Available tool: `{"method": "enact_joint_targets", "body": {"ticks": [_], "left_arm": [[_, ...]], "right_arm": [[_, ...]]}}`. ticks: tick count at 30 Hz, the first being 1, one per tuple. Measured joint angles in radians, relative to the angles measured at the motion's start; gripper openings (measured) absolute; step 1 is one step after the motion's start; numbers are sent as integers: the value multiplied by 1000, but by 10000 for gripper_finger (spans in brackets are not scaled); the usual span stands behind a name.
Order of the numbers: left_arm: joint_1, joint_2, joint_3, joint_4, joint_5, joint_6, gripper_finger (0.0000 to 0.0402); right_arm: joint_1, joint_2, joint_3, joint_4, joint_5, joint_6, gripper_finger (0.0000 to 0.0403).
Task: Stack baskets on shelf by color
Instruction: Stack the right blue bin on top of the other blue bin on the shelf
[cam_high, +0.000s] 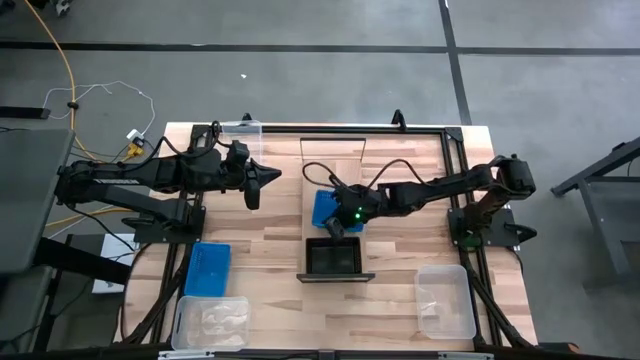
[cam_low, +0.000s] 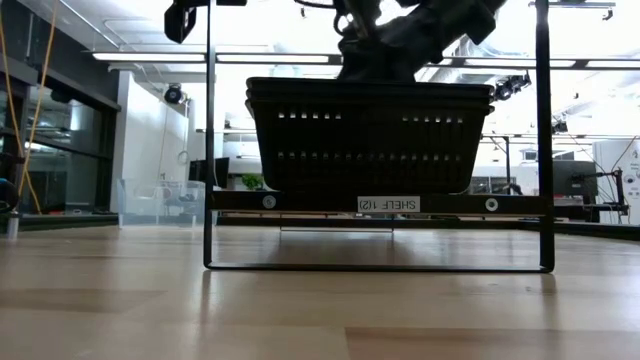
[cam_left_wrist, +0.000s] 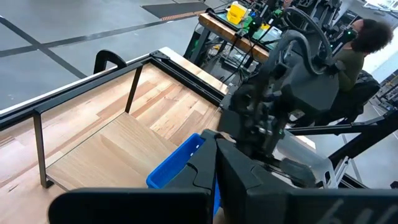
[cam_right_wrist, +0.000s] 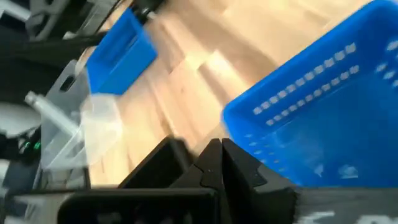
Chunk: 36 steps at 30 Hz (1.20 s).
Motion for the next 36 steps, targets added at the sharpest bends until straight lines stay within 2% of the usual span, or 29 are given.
{"method": "enact_joint_targets", "body": {"ticks": [4, 12, 16, 25, 36], "left_arm": [[0, 0, 0, 0, 0, -3, 0], [0, 0, 0, -1, -3, -17, 0], [1, -1, 1, -1, -8, -23, 0], [0, -1, 1, 0, -4, -23, 0], [0, 0, 1, 0, -2, -23, 0]], "right_arm": [[-5, 26, 62, -83, 42, -20, 0], [-5, 182, 304, -362, 98, -150, 0], [-6, 227, 372, -419, 99, -175, 0], [-7, 241, 386, -461, 108, -191, 0], [12, 241, 386, -434, 62, -218, 0]]}}
